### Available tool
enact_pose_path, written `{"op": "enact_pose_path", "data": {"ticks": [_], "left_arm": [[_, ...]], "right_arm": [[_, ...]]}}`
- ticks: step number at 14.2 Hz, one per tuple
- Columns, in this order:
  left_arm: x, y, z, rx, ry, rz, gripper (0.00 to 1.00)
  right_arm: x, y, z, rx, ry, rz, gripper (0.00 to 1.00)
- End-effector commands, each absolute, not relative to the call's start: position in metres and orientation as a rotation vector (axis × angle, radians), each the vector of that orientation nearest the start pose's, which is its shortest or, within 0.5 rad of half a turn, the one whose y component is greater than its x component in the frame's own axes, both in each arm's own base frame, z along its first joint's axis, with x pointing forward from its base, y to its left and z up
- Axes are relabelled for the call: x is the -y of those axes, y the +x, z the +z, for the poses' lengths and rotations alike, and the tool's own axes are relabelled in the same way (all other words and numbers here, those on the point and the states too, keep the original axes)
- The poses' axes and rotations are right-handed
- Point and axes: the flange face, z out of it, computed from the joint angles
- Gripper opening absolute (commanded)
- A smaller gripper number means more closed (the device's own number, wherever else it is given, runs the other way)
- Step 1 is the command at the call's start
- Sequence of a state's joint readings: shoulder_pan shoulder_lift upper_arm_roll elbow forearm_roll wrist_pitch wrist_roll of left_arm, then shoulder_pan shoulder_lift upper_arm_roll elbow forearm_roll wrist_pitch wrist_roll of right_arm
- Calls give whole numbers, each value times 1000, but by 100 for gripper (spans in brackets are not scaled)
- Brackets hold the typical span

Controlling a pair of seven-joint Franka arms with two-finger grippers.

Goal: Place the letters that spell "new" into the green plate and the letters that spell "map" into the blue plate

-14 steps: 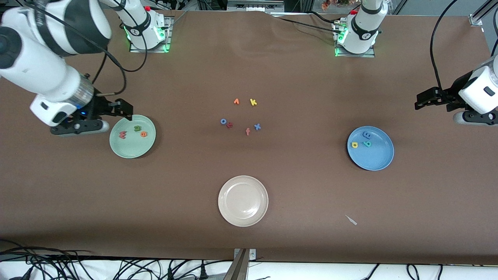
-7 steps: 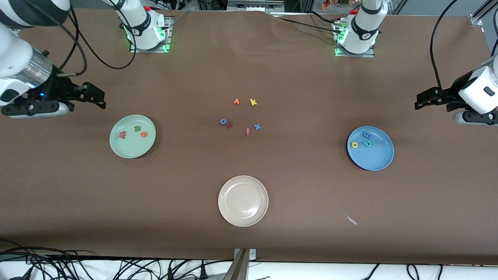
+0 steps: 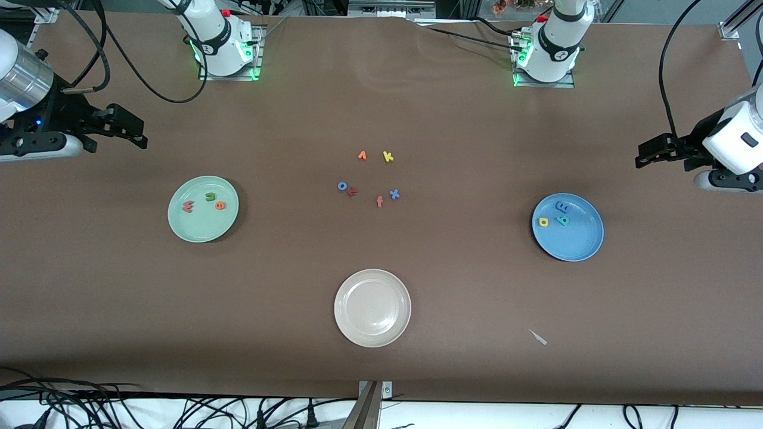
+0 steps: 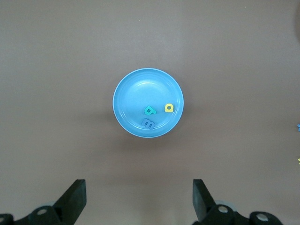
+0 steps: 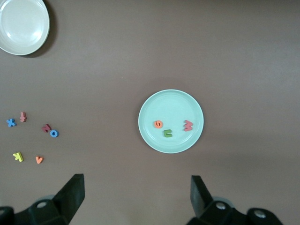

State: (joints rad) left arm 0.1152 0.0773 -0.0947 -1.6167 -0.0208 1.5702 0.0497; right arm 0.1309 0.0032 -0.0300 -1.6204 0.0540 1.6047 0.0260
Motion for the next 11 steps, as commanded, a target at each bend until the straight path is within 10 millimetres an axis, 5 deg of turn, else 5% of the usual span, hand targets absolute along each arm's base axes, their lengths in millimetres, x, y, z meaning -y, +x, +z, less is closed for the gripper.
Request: {"op": "enact_pose_path", "data": {"ticks": [1, 3, 11], "left_arm": [[-9, 569, 563, -70, -3192, 197, 100], [-9, 569, 563, -70, -3191, 197, 100], [-9, 569, 563, -70, -3189, 197, 100]], "right_arm": [[-57, 545, 616, 107, -3102, 120, 100], [-51, 540, 636, 93, -3106, 125, 100], [-39, 539, 648, 79, -3113, 112, 100]]}}
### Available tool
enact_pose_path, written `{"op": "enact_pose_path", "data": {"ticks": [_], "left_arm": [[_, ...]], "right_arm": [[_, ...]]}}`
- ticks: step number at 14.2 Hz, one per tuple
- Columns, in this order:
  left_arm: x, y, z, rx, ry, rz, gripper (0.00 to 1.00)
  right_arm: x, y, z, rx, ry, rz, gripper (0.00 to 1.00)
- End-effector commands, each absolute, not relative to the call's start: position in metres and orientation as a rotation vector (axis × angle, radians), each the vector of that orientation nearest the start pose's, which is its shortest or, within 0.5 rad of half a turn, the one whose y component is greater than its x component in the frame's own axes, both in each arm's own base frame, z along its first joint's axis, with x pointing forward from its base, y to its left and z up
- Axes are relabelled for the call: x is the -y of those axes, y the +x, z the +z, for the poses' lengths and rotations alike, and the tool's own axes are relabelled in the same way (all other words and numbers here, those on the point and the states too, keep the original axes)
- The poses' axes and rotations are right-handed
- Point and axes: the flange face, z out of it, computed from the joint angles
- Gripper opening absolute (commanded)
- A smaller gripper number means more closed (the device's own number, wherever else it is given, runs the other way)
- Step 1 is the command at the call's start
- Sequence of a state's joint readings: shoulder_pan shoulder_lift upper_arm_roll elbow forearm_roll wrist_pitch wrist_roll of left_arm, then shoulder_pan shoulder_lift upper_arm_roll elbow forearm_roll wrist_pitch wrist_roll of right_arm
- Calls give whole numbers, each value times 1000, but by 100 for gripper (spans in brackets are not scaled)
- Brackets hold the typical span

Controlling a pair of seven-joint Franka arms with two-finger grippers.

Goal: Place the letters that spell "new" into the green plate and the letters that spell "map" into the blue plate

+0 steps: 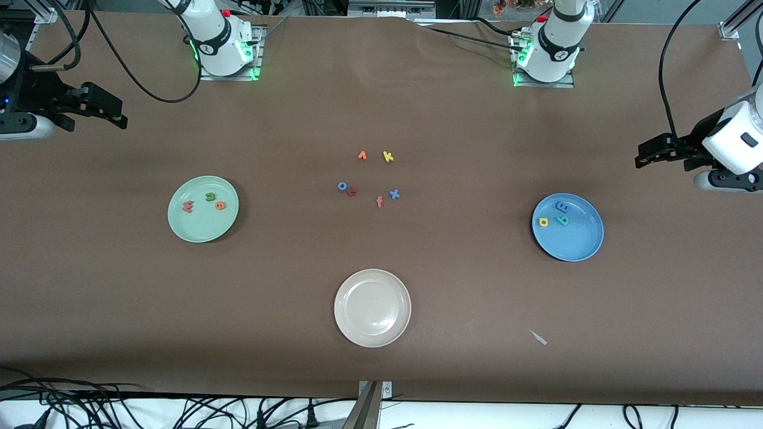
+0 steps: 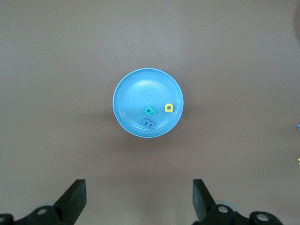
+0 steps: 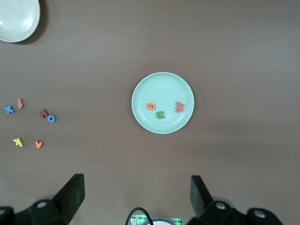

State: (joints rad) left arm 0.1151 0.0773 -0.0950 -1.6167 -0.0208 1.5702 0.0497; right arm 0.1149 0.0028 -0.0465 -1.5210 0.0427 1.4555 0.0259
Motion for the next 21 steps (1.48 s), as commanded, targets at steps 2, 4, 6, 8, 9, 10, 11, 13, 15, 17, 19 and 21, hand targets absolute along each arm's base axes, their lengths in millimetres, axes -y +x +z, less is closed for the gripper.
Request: {"op": "enact_pose_path", "data": {"ticks": [2, 4, 6, 8, 9, 10, 11, 13, 15, 17, 19, 21], "left_arm": [[-9, 569, 563, -73, -3186, 197, 100], [-7, 569, 563, -78, -3181, 197, 100], [-6, 569, 563, -80, -3181, 199, 100], [-6, 569, 563, -80, -3181, 200, 100], [-6, 569, 563, -80, -3181, 200, 100], [-6, 569, 563, -80, -3181, 200, 100], [-6, 569, 563, -80, -3181, 200, 100], [-6, 569, 563, -80, -3181, 200, 100], [-6, 569, 563, -80, -3181, 200, 100], [-6, 569, 563, -80, -3182, 200, 100], [-6, 569, 563, -80, -3181, 200, 100], [-6, 569, 563, -80, -3181, 200, 100]], "right_arm": [[-37, 538, 648, 88, -3163, 115, 100], [-36, 538, 648, 82, -3172, 115, 100], [-36, 539, 647, 64, -3164, 117, 100], [-37, 539, 646, 62, -3160, 122, 100], [-37, 540, 645, 72, -3158, 122, 100], [-37, 541, 644, 72, -3158, 127, 100], [-40, 541, 644, 74, -3161, 124, 100], [-40, 541, 644, 77, -3159, 125, 100], [-41, 540, 644, 89, -3157, 129, 100], [-41, 540, 644, 87, -3157, 132, 100], [-41, 540, 643, 92, -3157, 134, 100], [-41, 540, 642, 92, -3157, 137, 100]]}}
